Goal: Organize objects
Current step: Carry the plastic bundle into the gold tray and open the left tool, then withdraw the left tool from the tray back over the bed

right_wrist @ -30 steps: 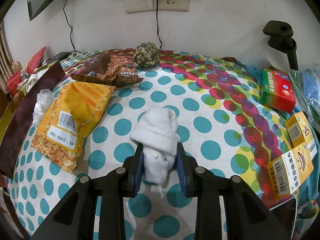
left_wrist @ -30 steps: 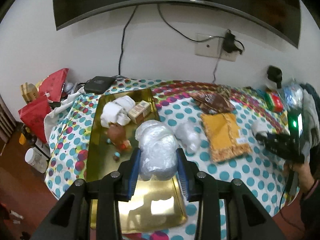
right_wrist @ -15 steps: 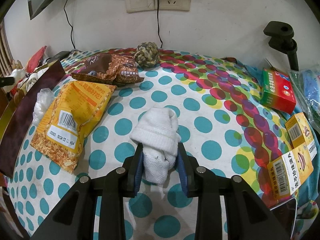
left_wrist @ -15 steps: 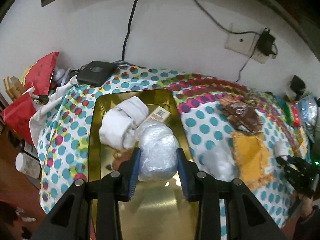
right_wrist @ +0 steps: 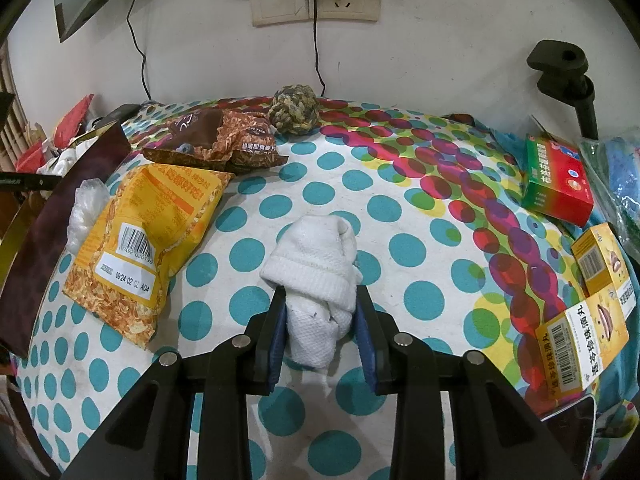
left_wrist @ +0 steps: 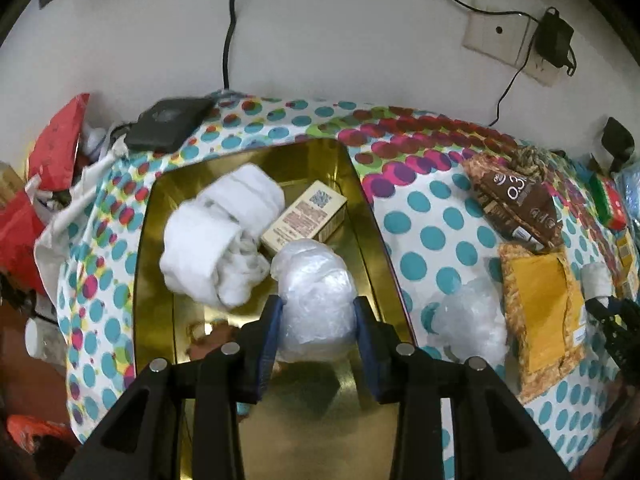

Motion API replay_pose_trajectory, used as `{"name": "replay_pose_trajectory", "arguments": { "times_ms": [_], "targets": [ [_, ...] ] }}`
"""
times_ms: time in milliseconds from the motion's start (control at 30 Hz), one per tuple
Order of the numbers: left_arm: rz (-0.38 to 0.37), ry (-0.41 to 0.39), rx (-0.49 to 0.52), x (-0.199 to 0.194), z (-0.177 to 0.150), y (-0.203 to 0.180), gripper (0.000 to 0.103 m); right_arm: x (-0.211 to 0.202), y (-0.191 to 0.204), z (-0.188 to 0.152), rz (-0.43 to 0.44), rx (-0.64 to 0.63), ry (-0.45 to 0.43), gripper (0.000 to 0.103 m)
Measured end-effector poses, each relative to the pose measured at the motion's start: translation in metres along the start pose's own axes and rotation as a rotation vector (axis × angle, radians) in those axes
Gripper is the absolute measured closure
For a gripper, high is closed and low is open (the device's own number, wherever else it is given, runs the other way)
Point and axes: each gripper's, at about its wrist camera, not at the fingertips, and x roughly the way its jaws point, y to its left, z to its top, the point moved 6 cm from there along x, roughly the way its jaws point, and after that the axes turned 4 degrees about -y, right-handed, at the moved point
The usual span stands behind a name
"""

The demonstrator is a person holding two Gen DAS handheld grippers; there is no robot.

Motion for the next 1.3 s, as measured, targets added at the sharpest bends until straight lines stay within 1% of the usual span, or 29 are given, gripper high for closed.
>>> {"name": "replay_pose_trajectory", "arguments": {
  "times_ms": [100, 167, 267, 400, 567, 600, 700, 733, 800, 900, 933, 967, 1000, 1100, 1167, 1200, 1300],
  "targets": [
    [0.013, 0.005, -0.026, 0.007, 0.004, 0.004, 0.065, 0.001, -0.001, 0.0, 0.001, -0.001, 0.0, 0.071],
    [-0.002, 0.019, -0.052, 0.011, 0.003, 0.005, 0.065, 0.001, -0.001, 0.0, 0.004, 0.002, 0.0, 0.071],
    [0.009, 0.011, -0.044, 0.01, 0.003, 0.003, 0.065, 0.001, 0.0, 0.0, -0.004, -0.007, 0.001, 0.071],
    [-0.009, 0.029, -0.059, 0.007, -0.002, 0.0, 0.062, 0.001, 0.001, 0.001, -0.006, -0.009, 0.001, 0.071],
    [-0.003, 0.013, -0.056, -0.002, -0.008, -0.002, 0.062, 0.001, 0.002, 0.001, -0.003, -0.005, 0.0, 0.071],
    [0.007, 0.004, -0.051, -0.005, -0.009, -0.001, 0.062, 0.001, 0.002, 0.001, -0.001, -0.002, 0.0, 0.071],
    [0.033, -0.084, -0.055, -0.03, -0.008, 0.002, 0.062, 0.001, 0.003, 0.001, -0.001, 0.0, -0.001, 0.071],
    [0.037, -0.092, -0.047, -0.039, -0.009, 0.001, 0.062, 0.002, 0.003, 0.001, -0.005, -0.002, -0.001, 0.071],
    [0.027, -0.107, -0.066, -0.059, -0.012, 0.003, 0.062, 0.002, 0.003, 0.002, -0.006, 0.001, -0.002, 0.071],
    [0.023, -0.16, -0.077, -0.095, -0.02, 0.0, 0.062, 0.002, 0.0, 0.002, 0.012, 0.028, -0.005, 0.071],
    [0.016, -0.165, -0.079, -0.104, -0.023, -0.001, 0.061, 0.002, 0.0, 0.002, 0.014, 0.03, -0.005, 0.071],
    [0.012, -0.151, -0.081, -0.11, -0.027, -0.001, 0.058, 0.002, 0.0, 0.002, 0.011, 0.026, -0.004, 0.071],
    [0.007, -0.148, -0.08, -0.114, -0.031, -0.001, 0.057, 0.002, 0.001, 0.003, 0.003, 0.018, -0.003, 0.071],
    [0.029, -0.162, -0.098, -0.122, -0.041, 0.0, 0.057, 0.001, 0.001, 0.003, -0.004, 0.015, -0.003, 0.073],
    [0.029, -0.17, -0.106, -0.129, -0.051, 0.0, 0.057, 0.001, 0.001, 0.003, -0.001, 0.02, -0.005, 0.074],
    [0.031, -0.175, -0.11, -0.132, -0.057, -0.001, 0.057, 0.001, 0.001, 0.004, -0.003, 0.024, -0.006, 0.076],
    [0.025, -0.186, -0.115, -0.14, -0.07, -0.003, 0.057, 0.0, -0.002, 0.003, 0.008, 0.041, -0.011, 0.077]
  ]
}}
